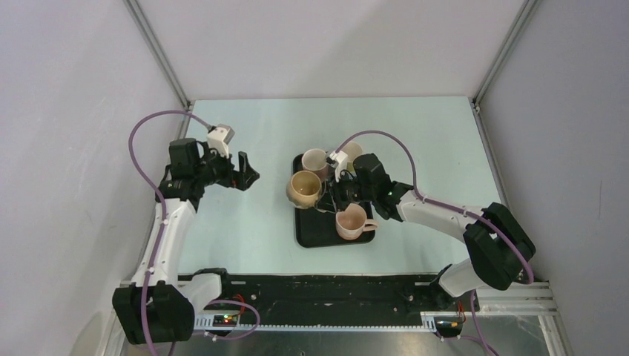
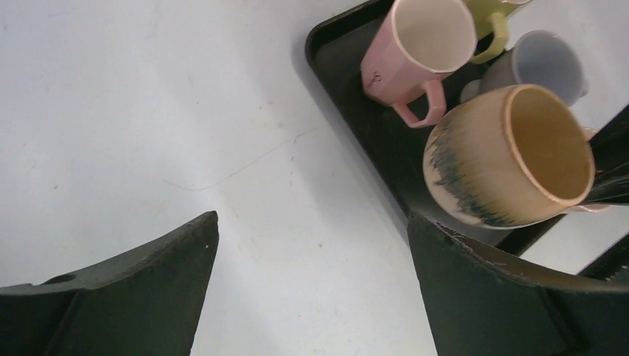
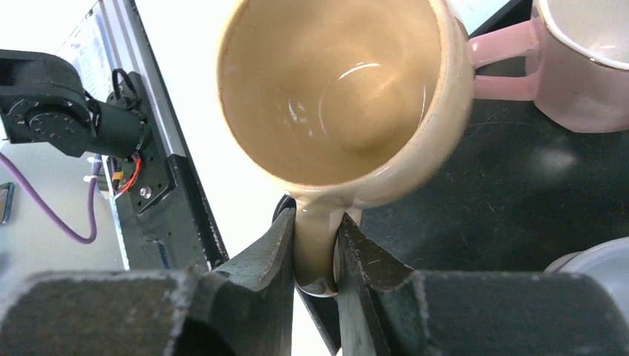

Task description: Turn the mug right side up

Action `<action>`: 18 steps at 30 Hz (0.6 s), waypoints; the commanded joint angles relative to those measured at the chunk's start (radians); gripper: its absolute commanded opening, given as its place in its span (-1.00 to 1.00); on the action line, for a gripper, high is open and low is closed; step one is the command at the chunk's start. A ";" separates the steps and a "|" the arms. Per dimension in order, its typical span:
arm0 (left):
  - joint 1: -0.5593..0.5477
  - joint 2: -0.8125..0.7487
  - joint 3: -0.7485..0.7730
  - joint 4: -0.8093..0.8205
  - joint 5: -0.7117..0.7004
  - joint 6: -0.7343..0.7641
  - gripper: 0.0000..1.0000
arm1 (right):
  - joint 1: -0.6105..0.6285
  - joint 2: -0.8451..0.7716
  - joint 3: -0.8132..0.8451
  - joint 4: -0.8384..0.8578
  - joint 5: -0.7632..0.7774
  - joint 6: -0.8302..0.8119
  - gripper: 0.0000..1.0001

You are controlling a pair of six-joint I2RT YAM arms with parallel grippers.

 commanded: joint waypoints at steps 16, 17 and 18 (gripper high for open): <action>0.013 0.006 -0.023 0.000 -0.123 0.063 0.99 | 0.090 -0.026 0.020 0.054 0.316 0.021 -1.00; 0.013 0.006 -0.023 0.000 -0.126 0.063 0.99 | 0.094 -0.020 0.020 0.045 0.329 0.049 -1.00; 0.013 0.005 -0.024 0.000 -0.127 0.064 0.99 | 0.097 -0.016 0.020 0.041 0.333 0.064 -1.00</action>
